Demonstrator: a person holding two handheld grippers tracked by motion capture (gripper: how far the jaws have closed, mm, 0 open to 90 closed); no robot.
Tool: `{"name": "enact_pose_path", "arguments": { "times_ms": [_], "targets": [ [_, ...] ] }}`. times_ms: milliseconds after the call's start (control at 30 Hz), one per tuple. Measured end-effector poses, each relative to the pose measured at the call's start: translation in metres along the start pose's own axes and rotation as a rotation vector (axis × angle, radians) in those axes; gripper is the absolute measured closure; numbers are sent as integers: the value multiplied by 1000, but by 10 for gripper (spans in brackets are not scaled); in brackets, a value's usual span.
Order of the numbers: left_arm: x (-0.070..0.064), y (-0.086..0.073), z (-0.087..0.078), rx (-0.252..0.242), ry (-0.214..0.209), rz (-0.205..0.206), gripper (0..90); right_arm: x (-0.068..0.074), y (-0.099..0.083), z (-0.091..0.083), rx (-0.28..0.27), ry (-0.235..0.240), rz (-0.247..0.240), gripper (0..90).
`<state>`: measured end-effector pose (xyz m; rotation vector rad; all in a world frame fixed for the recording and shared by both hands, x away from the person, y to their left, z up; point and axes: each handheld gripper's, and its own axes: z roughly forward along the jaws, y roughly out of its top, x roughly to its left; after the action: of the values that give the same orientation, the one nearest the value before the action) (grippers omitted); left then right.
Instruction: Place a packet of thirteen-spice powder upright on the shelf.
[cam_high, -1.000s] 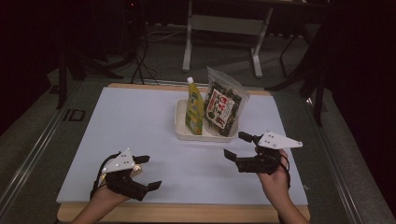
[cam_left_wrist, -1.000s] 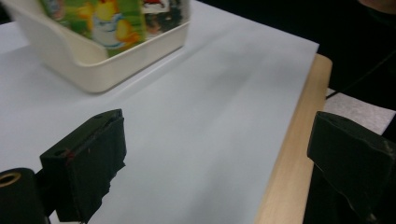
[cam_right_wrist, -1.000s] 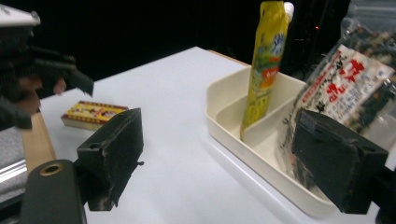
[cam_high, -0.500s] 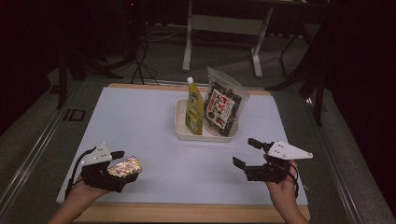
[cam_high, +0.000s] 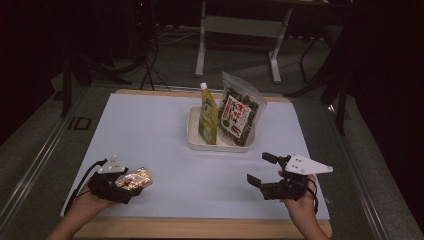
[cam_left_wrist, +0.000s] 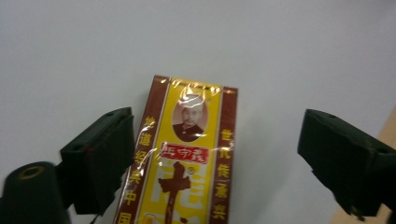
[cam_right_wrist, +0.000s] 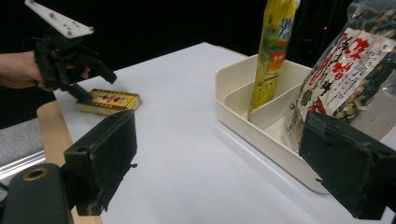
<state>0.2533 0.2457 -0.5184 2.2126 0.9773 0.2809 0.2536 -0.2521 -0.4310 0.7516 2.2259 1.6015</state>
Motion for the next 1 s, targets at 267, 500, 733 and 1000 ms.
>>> {"name": "enact_pose_path", "arguments": {
  "times_ms": [267, 500, 733, 1000],
  "targets": [
    [10, -1, 17, 82, -1, 19, 144, -1, -3, 0, 11, 1, 5, 111],
    [9, 0, 26, 150, 14, 72, 217, -2, -2, 0, 18, -2, -1, 111],
    [9, 3, 31, 209, 29, 71, 251, -2, -3, 0, 22, -1, 2, 112],
    [8, 8, 27, 160, 42, 47, 311, -3, -1, -1, 13, 3, 12, 113]
  ]
}}
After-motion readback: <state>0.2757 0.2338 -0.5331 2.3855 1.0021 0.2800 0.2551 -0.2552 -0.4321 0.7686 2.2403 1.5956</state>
